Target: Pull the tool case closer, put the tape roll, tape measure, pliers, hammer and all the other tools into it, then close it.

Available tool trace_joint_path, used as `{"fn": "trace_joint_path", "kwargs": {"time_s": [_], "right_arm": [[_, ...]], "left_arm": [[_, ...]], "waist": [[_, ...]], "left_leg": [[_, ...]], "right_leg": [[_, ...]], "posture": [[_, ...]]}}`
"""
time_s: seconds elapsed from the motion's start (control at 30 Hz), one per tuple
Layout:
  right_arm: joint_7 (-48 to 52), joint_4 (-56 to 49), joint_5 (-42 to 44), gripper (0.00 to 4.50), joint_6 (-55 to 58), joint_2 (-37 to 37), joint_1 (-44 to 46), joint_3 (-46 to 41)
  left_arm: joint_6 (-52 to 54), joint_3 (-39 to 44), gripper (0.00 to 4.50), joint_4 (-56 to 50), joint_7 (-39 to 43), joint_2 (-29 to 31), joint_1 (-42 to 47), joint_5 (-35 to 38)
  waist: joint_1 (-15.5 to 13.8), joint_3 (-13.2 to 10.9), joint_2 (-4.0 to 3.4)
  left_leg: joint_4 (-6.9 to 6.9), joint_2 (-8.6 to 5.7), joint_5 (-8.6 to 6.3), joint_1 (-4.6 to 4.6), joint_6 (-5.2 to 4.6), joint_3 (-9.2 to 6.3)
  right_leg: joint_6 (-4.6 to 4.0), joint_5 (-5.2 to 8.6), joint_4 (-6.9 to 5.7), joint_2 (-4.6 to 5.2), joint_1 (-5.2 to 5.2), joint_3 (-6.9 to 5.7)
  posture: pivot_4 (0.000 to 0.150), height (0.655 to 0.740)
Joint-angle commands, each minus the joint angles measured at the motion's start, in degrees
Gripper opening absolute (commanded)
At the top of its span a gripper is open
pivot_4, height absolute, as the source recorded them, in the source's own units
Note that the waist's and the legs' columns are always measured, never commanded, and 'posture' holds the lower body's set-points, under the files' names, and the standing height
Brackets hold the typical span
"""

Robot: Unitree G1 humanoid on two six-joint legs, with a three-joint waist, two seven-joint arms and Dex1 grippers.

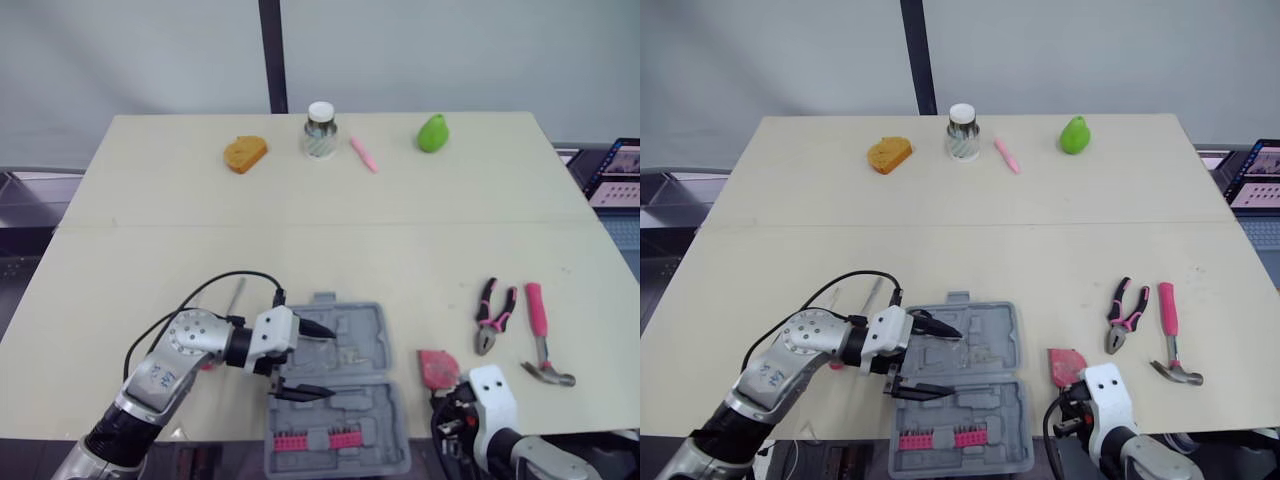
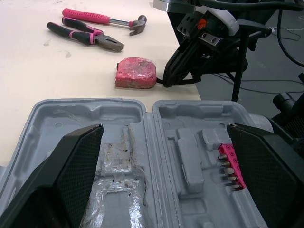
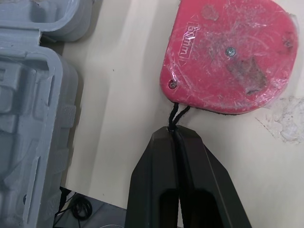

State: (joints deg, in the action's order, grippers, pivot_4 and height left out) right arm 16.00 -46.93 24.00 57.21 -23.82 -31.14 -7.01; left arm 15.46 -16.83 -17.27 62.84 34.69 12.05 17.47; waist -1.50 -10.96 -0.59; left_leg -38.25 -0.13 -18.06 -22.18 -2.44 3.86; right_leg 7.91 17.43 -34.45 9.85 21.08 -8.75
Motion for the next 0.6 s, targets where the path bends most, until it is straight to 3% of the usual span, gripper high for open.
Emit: {"fn": "trace_joint_path", "kwargs": {"time_s": [0.03, 0.13, 0.27, 0.43, 0.47, 0.6], "right_arm": [[1.5, -0.8, 0.7, 0.13, -1.0, -0.8, -0.8, 0.8], [3.4, -0.3, 1.3, 0.13, -1.6, -2.1, -1.2, 0.1], [12.1, 1.5, 3.0, 1.73, -5.5, -8.7, -3.7, -5.9], [32.8, 9.2, 4.9, 4.24, -17.5, -22.6, -4.2, -15.0], [37.6, 12.4, 5.1, 4.45, -21.5, -25.2, -2.4, -16.3], [54.6, 27.8, 2.4, 4.45, -41.0, -31.8, 8.9, -13.5]], "left_arm": [[-1.0, -0.1, 4.5, -0.7, 0.3, 0.0, -0.2, -0.1], [-1.0, 0.0, 4.5, -0.8, 0.2, 0.0, -0.4, -0.1], [-1.3, 0.7, 4.5, -1.6, -0.2, -0.3, -1.2, 0.7], [-2.3, 2.3, 4.5, -3.0, -0.3, 0.3, -4.5, 1.8], [-2.7, 2.6, 4.5, -3.3, -0.5, 0.3, -5.3, 1.9], [-5.9, 3.7, 4.5, -4.4, -2.0, 0.1, -9.1, 0.5]], "waist": [[0.0, 0.0, 0.0], [0.0, 0.0, 0.0], [0.0, 0.0, 0.0], [0.1, 0.0, 0.01], [0.1, 0.0, 0.02], [0.1, 0.0, 0.04]], "left_leg": [[0.0, 0.0, 0.0, 0.0, 0.0, 0.0], [0.0, 0.0, 0.0, 0.0, 0.0, 0.0], [-0.01, -0.02, 0.0, 0.0, -0.01, 0.0], [-0.02, -0.03, -0.02, 0.05, -0.07, 0.04], [-0.01, -0.01, -0.02, 0.08, -0.07, 0.05], [-0.01, 0.02, -0.02, 0.2, -0.07, 0.06]], "right_leg": [[0.0, 0.0, 0.0, 0.0, 0.0, 0.0], [0.0, 0.0, 0.0, 0.0, 0.0, 0.0], [0.0, 0.0, 0.01, 0.0, -0.02, 0.02], [0.01, -0.01, 0.04, -0.02, -0.07, 0.12], [0.01, -0.01, 0.05, -0.05, -0.09, 0.15], [0.01, -0.01, 0.1, -0.08, -0.22, 0.15]], "posture": [[0.15, 0.74], [0.15, 0.74], [0.15, 0.74], [0.15, 0.74], [0.15, 0.74], [0.15, 0.74]]}}
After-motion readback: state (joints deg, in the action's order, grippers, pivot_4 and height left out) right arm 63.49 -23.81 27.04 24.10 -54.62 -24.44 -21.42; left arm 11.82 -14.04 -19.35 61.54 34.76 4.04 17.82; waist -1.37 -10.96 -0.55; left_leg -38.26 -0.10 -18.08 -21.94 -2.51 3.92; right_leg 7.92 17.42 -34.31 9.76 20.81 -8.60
